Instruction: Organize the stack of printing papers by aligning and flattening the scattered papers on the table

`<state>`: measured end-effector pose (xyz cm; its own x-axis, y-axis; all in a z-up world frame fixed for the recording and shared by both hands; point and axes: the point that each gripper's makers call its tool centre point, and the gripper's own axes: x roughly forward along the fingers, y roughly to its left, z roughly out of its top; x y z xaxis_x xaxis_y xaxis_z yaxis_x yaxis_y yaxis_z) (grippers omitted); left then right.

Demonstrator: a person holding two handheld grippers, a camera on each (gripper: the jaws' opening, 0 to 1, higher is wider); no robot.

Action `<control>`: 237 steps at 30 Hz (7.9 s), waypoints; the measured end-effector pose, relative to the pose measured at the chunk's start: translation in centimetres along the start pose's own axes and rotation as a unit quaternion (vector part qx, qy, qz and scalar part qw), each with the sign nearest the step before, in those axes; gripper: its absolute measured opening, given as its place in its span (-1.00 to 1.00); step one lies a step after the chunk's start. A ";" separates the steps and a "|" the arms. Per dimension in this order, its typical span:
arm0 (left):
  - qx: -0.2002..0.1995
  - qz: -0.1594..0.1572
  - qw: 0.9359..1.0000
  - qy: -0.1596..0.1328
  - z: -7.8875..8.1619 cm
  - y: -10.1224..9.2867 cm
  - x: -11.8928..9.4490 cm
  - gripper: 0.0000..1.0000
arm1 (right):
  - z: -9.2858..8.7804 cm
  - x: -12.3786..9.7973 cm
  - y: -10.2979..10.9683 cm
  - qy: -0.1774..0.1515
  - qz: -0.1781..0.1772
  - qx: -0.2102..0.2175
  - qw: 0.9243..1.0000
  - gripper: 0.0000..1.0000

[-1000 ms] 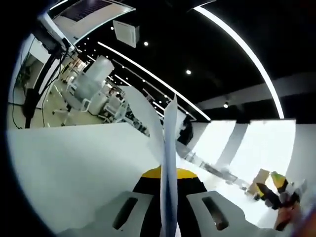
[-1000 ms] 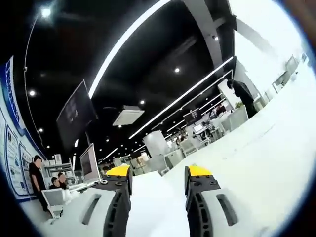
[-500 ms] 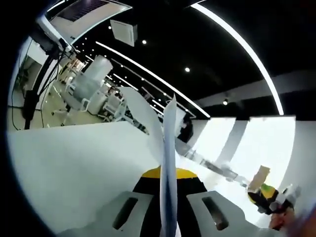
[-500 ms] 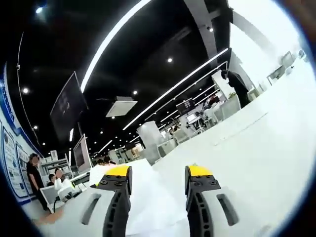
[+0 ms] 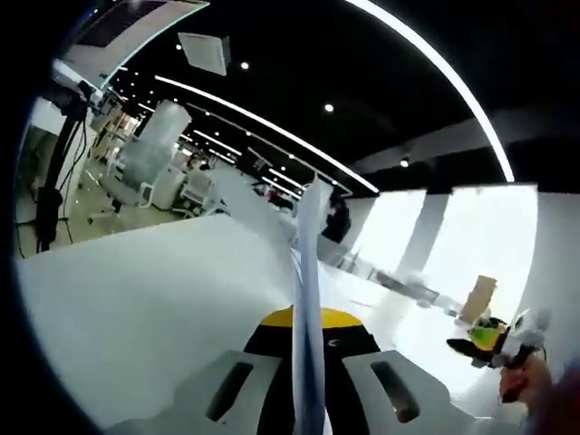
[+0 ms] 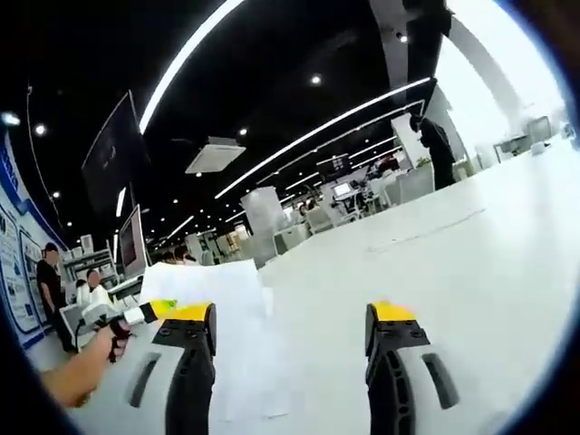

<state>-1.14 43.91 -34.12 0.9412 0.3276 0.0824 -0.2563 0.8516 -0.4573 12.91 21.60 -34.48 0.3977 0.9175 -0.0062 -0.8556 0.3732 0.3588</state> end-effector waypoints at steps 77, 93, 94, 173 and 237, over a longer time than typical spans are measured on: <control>-0.157 -0.459 0.874 -0.022 0.2 -19.8 -4.9 -0.89 | 2.2 -4.8 7.2 0.067 0.447 0.176 0.875 -0.08; -0.097 -0.420 0.902 -0.005 -1.1 -18.7 -3.7 -0.88 | 0.6 -6.1 8.0 0.102 0.456 0.100 0.878 -0.97; -0.090 -0.417 0.904 -0.004 -1.1 -18.5 -3.5 -0.88 | 0.7 -6.1 7.8 0.099 0.452 0.091 0.882 -0.97; 0.156 -0.442 0.883 0.025 5.3 -25.4 11.1 -0.53 | 14.7 1.9 0.9 0.055 0.305 -0.161 0.937 -0.67; 0.209 -0.500 0.840 0.019 1.9 -26.8 10.9 -0.59 | 14.2 1.1 2.4 0.019 0.395 -0.173 0.902 -1.00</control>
<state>15.54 25.42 -19.34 0.7365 -0.6435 0.2086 0.6194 0.7654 0.1745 15.98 21.52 -20.34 -0.3884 0.9171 0.0894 -0.9214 -0.3857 -0.0467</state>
